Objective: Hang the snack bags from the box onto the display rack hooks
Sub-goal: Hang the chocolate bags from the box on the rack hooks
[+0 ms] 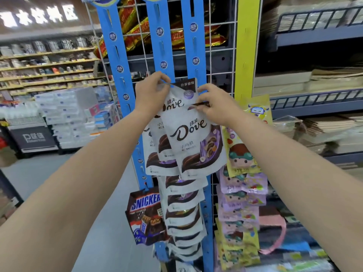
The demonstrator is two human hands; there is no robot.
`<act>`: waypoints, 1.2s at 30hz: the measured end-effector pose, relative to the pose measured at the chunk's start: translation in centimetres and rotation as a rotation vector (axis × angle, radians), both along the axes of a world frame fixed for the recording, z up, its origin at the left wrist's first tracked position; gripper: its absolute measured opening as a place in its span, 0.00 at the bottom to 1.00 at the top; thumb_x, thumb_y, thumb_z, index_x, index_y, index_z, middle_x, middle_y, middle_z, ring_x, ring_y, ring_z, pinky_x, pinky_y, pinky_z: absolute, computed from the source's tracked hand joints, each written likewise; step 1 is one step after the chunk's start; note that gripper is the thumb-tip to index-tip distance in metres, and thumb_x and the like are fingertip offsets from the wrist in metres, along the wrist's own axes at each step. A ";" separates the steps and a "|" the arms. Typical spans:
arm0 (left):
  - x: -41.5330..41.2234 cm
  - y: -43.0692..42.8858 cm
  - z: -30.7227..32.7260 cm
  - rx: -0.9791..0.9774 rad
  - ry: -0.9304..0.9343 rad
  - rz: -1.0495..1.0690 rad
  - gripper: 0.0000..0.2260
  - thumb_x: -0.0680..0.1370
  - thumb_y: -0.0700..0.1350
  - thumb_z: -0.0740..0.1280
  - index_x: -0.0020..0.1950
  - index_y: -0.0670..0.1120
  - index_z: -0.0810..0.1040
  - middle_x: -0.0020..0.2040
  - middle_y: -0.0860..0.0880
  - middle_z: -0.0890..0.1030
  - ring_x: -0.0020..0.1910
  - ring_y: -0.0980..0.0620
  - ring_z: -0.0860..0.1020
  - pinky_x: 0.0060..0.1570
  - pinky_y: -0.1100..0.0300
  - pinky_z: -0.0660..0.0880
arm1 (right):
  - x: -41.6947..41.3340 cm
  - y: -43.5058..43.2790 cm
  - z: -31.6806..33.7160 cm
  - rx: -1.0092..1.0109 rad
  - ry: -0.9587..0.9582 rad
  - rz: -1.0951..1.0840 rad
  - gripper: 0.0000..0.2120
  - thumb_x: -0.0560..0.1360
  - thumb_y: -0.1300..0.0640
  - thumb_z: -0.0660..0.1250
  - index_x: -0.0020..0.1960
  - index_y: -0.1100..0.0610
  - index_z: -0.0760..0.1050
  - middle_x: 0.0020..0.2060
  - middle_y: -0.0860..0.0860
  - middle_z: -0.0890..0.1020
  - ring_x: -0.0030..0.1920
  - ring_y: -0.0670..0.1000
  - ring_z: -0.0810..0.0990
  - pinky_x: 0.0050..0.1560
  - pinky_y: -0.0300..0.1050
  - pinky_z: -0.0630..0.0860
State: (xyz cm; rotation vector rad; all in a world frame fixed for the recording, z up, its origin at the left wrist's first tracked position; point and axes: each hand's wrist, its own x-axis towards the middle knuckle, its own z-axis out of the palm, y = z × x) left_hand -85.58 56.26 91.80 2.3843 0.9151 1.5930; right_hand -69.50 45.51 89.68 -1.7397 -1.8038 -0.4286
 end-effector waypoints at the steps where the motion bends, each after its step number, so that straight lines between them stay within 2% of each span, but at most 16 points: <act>1: 0.0 0.0 0.0 0.017 0.007 0.005 0.06 0.76 0.40 0.64 0.49 0.42 0.79 0.46 0.49 0.80 0.48 0.51 0.77 0.51 0.60 0.71 | 0.0 0.2 -0.2 0.043 0.044 -0.035 0.11 0.77 0.54 0.62 0.56 0.57 0.79 0.67 0.52 0.68 0.62 0.56 0.73 0.60 0.50 0.70; 4: 0.1 0.2 -0.2 0.028 -0.005 0.043 0.05 0.76 0.41 0.64 0.48 0.43 0.79 0.48 0.50 0.82 0.51 0.54 0.78 0.52 0.63 0.68 | 0.0 0.3 0.0 0.143 0.184 -0.071 0.12 0.77 0.55 0.63 0.56 0.59 0.79 0.66 0.52 0.70 0.61 0.54 0.74 0.59 0.47 0.71; 8: 0.4 0.6 -0.1 0.020 -0.032 0.072 0.05 0.76 0.42 0.63 0.47 0.44 0.78 0.46 0.52 0.81 0.48 0.58 0.75 0.50 0.65 0.64 | -0.3 0.3 1.3 0.021 0.178 -0.034 0.09 0.76 0.57 0.63 0.51 0.57 0.81 0.51 0.53 0.81 0.54 0.56 0.77 0.55 0.51 0.74; 10: 0.6 0.9 -0.1 0.021 -0.052 0.102 0.05 0.76 0.42 0.63 0.48 0.45 0.78 0.46 0.55 0.80 0.49 0.57 0.76 0.53 0.64 0.64 | -0.6 0.4 1.7 -0.012 0.191 -0.039 0.10 0.76 0.58 0.63 0.51 0.56 0.81 0.48 0.52 0.81 0.52 0.56 0.77 0.53 0.50 0.75; 12: 0.8 1.3 -0.2 0.027 -0.081 0.128 0.06 0.76 0.43 0.63 0.51 0.46 0.78 0.48 0.53 0.80 0.52 0.53 0.77 0.61 0.55 0.67 | -0.8 0.5 1.8 -0.032 0.204 -0.044 0.10 0.76 0.57 0.63 0.52 0.55 0.81 0.47 0.51 0.79 0.51 0.55 0.76 0.53 0.49 0.74; 14: 1.1 1.5 -0.2 0.015 -0.091 0.150 0.09 0.77 0.44 0.63 0.56 0.47 0.77 0.52 0.51 0.80 0.55 0.51 0.77 0.64 0.49 0.66 | -0.9 0.6 1.8 -0.049 0.223 -0.038 0.09 0.76 0.57 0.63 0.53 0.54 0.81 0.46 0.49 0.76 0.50 0.53 0.75 0.52 0.48 0.73; 17: 1.3 1.7 0.1 -0.027 -0.061 0.170 0.13 0.78 0.46 0.62 0.61 0.47 0.75 0.57 0.50 0.78 0.58 0.51 0.75 0.66 0.49 0.65 | -0.8 0.9 1.7 -0.092 0.224 -0.027 0.06 0.76 0.57 0.63 0.47 0.52 0.79 0.44 0.50 0.76 0.50 0.55 0.76 0.52 0.50 0.75; 21: 1.6 1.9 0.8 -0.043 -0.042 0.180 0.11 0.78 0.46 0.62 0.58 0.46 0.76 0.57 0.49 0.77 0.58 0.51 0.74 0.63 0.51 0.68 | -0.8 1.2 1.7 -0.112 0.197 -0.040 0.05 0.75 0.56 0.64 0.42 0.53 0.76 0.44 0.52 0.76 0.50 0.56 0.76 0.53 0.53 0.75; 24: 1.6 1.9 1.5 -0.063 -0.053 0.193 0.09 0.77 0.45 0.62 0.52 0.45 0.78 0.52 0.50 0.79 0.54 0.52 0.75 0.56 0.55 0.70 | -0.8 1.4 2.1 -0.083 0.178 -0.052 0.06 0.75 0.56 0.64 0.44 0.56 0.79 0.46 0.54 0.78 0.50 0.57 0.76 0.54 0.54 0.75; 27: 1.6 2.2 2.4 -0.198 -0.125 0.174 0.07 0.73 0.45 0.62 0.39 0.47 0.78 0.37 0.53 0.77 0.41 0.52 0.74 0.46 0.56 0.70 | -0.9 1.6 2.5 -0.048 0.149 -0.055 0.08 0.75 0.57 0.64 0.46 0.57 0.81 0.47 0.54 0.79 0.50 0.57 0.76 0.54 0.55 0.75; 30: 1.7 2.4 3.1 -0.336 -0.142 0.195 0.08 0.72 0.46 0.63 0.32 0.48 0.73 0.29 0.54 0.73 0.34 0.52 0.70 0.48 0.54 0.68 | -1.0 1.6 2.9 -0.034 0.141 -0.055 0.08 0.76 0.57 0.64 0.47 0.55 0.81 0.45 0.51 0.77 0.50 0.55 0.75 0.53 0.53 0.74; 32: 1.9 1.8 3.7 -0.411 -0.133 0.246 0.14 0.72 0.48 0.64 0.28 0.48 0.65 0.24 0.54 0.69 0.32 0.52 0.67 0.50 0.54 0.64 | -1.0 1.7 3.0 -0.028 0.147 -0.053 0.08 0.76 0.56 0.64 0.48 0.55 0.81 0.44 0.50 0.75 0.51 0.55 0.75 0.54 0.53 0.73; 34: 2.1 1.1 4.2 -0.486 -0.128 0.286 0.14 0.72 0.50 0.63 0.30 0.48 0.63 0.29 0.53 0.68 0.39 0.49 0.69 0.55 0.53 0.63 | -1.1 1.7 3.1 -0.031 0.154 -0.052 0.08 0.76 0.56 0.63 0.49 0.55 0.81 0.44 0.50 0.74 0.53 0.54 0.74 0.55 0.53 0.73; 36: 2.4 0.8 4.6 -0.523 -0.125 0.298 0.08 0.72 0.51 0.63 0.37 0.48 0.68 0.40 0.50 0.72 0.53 0.45 0.70 0.64 0.50 0.62 | -1.2 1.8 3.0 -0.039 0.151 -0.047 0.08 0.76 0.56 0.63 0.51 0.55 0.80 0.47 0.51 0.75 0.55 0.54 0.73 0.55 0.53 0.72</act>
